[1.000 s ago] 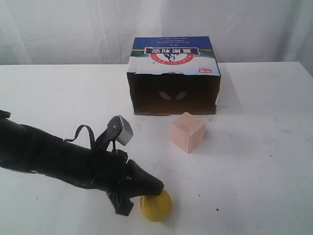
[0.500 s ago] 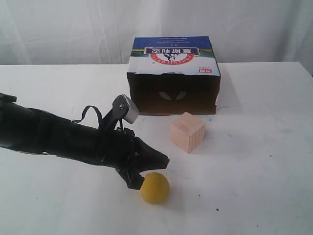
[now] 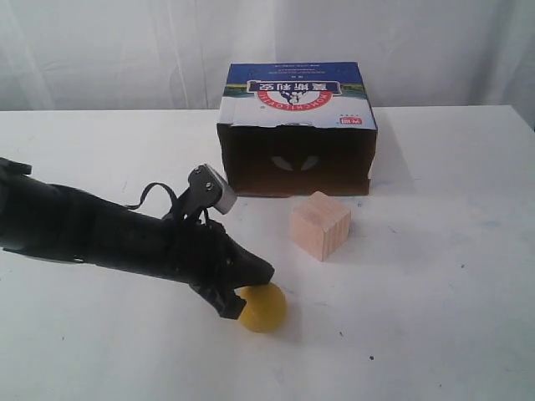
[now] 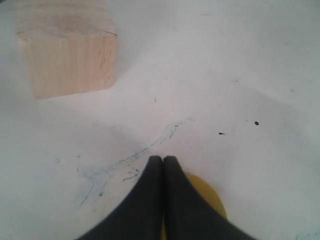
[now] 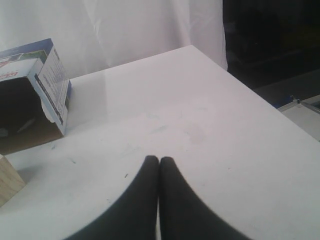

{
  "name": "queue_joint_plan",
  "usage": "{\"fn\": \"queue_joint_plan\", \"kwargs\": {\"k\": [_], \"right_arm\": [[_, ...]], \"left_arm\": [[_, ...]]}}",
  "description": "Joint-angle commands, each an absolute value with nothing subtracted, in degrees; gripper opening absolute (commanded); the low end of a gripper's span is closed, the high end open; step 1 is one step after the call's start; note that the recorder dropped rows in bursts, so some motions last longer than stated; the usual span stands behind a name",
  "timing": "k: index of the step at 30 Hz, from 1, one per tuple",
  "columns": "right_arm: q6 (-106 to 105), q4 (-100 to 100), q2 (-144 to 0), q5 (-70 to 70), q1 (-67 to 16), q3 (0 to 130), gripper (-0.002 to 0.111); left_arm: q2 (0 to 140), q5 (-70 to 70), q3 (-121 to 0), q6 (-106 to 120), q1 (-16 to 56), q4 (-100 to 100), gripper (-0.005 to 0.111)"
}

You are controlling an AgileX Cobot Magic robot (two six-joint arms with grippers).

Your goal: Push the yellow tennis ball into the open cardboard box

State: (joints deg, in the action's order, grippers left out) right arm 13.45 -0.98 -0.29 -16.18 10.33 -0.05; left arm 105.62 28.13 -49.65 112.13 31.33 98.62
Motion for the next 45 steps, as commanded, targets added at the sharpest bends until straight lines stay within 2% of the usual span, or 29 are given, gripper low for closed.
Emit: {"fn": "queue_joint_plan", "kwargs": {"k": [1, 16, 28, 34, 45], "right_arm": [[13.7, -0.9, 0.0, -16.3, 10.9, 0.0, 0.0], [13.7, -0.9, 0.0, -16.3, 10.9, 0.0, 0.0], [13.7, -0.9, 0.0, -16.3, 10.9, 0.0, 0.0], [13.7, -0.9, 0.0, -16.3, 10.9, 0.0, 0.0], [13.7, -0.5, 0.0, -16.3, 10.9, 0.0, 0.0]], "left_arm": [[109.0, 29.0, -50.1, 121.4, 31.5, 99.9, 0.0], [111.6, 24.8, -58.2, 121.4, 31.4, 99.9, 0.0], [108.1, 31.1, -58.9, 121.3, 31.1, 99.9, 0.0], [110.5, 30.9, -57.9, 121.3, 31.1, 99.9, 0.0], [117.7, 27.1, -64.0, 120.2, 31.1, 99.8, 0.0]]}}
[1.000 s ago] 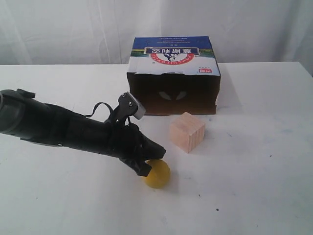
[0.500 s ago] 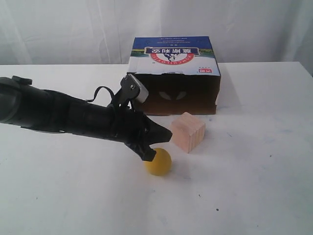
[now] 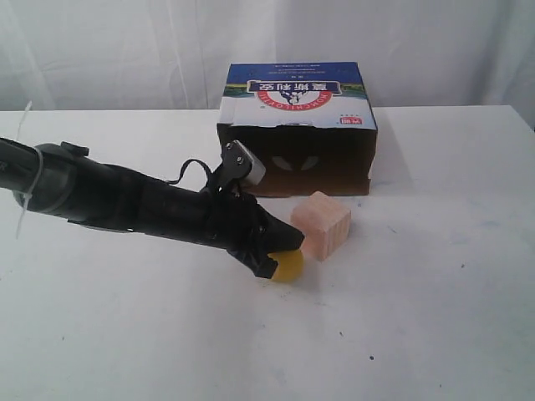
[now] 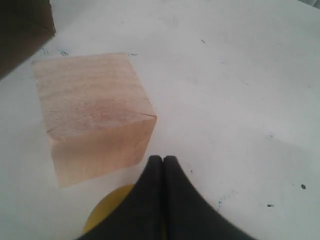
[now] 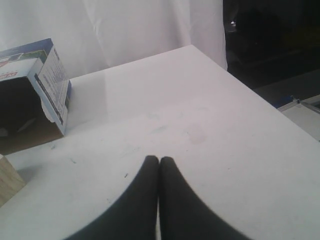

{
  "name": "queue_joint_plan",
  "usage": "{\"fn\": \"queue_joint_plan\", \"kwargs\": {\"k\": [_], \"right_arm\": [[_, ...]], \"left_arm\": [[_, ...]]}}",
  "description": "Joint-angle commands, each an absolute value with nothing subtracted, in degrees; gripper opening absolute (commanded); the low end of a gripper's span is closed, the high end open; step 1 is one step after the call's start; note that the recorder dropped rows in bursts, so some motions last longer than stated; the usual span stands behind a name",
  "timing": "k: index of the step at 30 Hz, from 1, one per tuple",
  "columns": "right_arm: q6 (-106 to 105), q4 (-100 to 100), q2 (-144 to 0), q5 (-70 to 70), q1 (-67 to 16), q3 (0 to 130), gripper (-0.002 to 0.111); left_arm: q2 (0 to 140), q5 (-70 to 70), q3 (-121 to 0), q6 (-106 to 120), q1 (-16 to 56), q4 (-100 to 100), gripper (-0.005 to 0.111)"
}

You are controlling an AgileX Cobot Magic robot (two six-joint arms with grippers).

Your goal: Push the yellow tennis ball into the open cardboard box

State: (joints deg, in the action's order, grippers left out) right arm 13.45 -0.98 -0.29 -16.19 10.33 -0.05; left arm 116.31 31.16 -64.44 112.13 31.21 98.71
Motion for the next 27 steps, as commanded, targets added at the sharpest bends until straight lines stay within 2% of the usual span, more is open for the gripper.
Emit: {"fn": "queue_joint_plan", "kwargs": {"k": [1, 11, 19, 27], "right_arm": [[13.7, -0.5, 0.0, -16.3, 10.9, 0.0, 0.0], [13.7, -0.5, 0.0, -16.3, 10.9, 0.0, 0.0], [13.7, -0.5, 0.0, -16.3, 10.9, 0.0, 0.0], [13.7, -0.5, 0.0, -16.3, 10.9, 0.0, 0.0]], "left_arm": [[117.7, 25.0, -64.0, 119.8, 31.1, 99.8, 0.0], [117.7, 7.2, -64.0, 121.4, 30.8, 99.6, 0.0], [117.7, 9.2, -64.0, 121.4, 27.2, 98.5, 0.0], [117.7, 5.5, -64.0, 121.4, 24.1, 98.5, 0.0]]}}
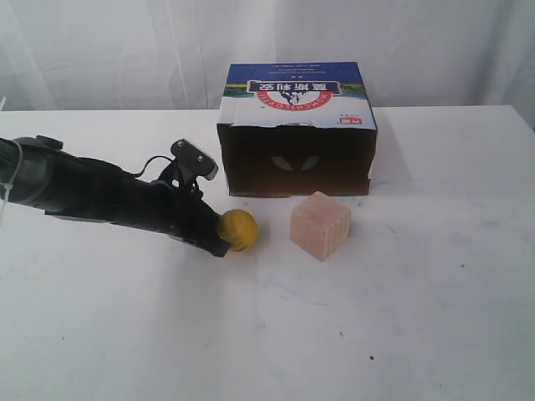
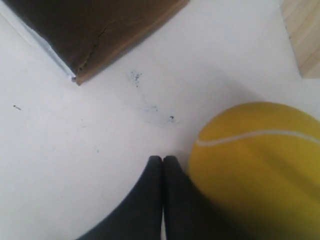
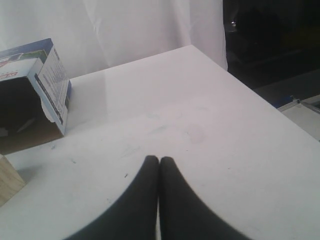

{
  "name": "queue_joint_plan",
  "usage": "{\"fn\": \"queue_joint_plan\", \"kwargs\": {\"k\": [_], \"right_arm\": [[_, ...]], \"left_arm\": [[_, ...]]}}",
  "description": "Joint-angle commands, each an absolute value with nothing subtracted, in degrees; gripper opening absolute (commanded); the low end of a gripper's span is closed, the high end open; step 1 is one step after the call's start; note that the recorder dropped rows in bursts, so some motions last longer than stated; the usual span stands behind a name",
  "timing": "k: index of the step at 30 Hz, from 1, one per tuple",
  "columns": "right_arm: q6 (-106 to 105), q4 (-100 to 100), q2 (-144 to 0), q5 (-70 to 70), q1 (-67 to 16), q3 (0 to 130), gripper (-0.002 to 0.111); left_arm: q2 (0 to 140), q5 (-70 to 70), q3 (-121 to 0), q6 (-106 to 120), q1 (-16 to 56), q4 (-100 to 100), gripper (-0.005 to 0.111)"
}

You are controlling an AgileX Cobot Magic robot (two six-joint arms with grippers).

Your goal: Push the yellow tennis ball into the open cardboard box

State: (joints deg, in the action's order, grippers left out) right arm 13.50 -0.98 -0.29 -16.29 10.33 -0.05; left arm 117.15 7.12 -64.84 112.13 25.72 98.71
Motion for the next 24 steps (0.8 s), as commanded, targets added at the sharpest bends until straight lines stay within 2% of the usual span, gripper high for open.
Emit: {"fn": "queue_joint_plan", "kwargs": {"k": [1, 12, 15, 18, 24], "right_arm": [[13.7, -0.5, 0.0, -16.3, 10.9, 0.0, 0.0], [13.7, -0.5, 0.0, -16.3, 10.9, 0.0, 0.0], [13.7, -0.5, 0.0, -16.3, 10.9, 0.0, 0.0], [13.7, -0.5, 0.0, -16.3, 10.9, 0.0, 0.0], [13.7, -0.5, 0.0, -16.3, 10.9, 0.0, 0.0]], "left_arm": [[117.7, 5.5, -64.0, 121.4, 23.7, 98.5, 0.0], [110.9, 7.7, -63.8, 116.9, 18.9, 98.5, 0.0], [106.9, 21.7, -63.3, 114.4, 18.4, 98.6, 0.0], [107.0, 34.0, -63.4, 121.3, 18.5, 99.9, 0.0], [113.5, 23.6, -66.2, 121.4, 17.6, 99.9, 0.0]]}}
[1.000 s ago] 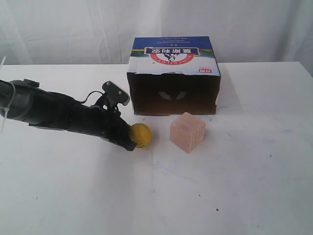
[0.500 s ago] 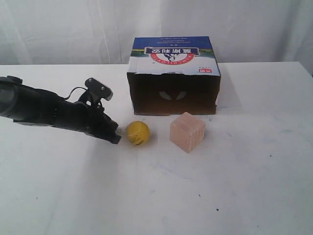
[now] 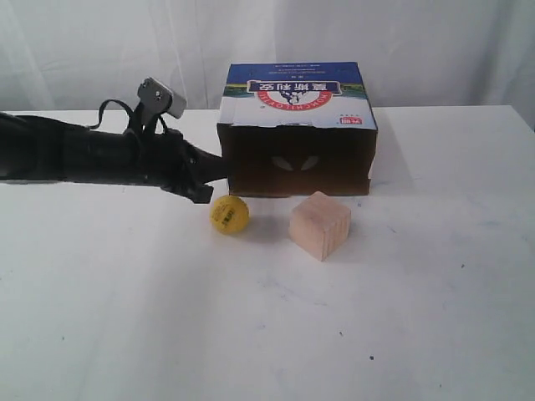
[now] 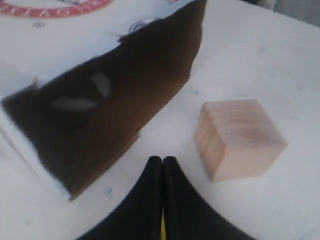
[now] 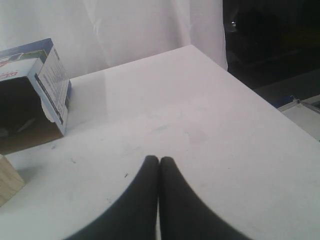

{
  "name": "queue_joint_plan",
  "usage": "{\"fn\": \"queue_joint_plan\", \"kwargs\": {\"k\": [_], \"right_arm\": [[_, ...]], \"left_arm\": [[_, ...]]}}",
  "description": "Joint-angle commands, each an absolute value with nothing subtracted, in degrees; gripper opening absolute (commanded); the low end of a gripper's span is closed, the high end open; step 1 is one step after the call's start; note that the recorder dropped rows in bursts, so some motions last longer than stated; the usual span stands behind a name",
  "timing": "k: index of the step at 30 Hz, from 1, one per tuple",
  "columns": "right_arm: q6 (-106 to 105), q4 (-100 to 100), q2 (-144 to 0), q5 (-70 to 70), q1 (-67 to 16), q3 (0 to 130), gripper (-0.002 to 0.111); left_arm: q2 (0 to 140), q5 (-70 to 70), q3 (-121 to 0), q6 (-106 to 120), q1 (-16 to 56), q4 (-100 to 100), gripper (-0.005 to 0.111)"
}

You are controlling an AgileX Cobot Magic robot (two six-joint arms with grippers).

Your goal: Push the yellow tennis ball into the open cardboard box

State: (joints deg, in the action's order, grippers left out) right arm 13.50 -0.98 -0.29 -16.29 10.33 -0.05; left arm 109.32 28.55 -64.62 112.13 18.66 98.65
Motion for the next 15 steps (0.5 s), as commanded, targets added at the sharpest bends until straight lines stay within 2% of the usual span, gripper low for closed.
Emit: {"fn": "queue_joint_plan", "kwargs": {"k": [1, 5, 15], "right_arm": [[13.7, -0.5, 0.0, -16.3, 10.9, 0.0, 0.0], [13.7, -0.5, 0.0, -16.3, 10.9, 0.0, 0.0], [13.7, -0.5, 0.0, -16.3, 10.9, 0.0, 0.0]], "left_arm": [[114.9, 25.3, -66.7, 121.4, 17.1, 99.9, 0.0], [118.7, 33.5, -67.8, 121.4, 16.1, 99.9, 0.0], [119.5, 35.8, -68.0, 121.3, 16.1, 99.9, 0.0]]}}
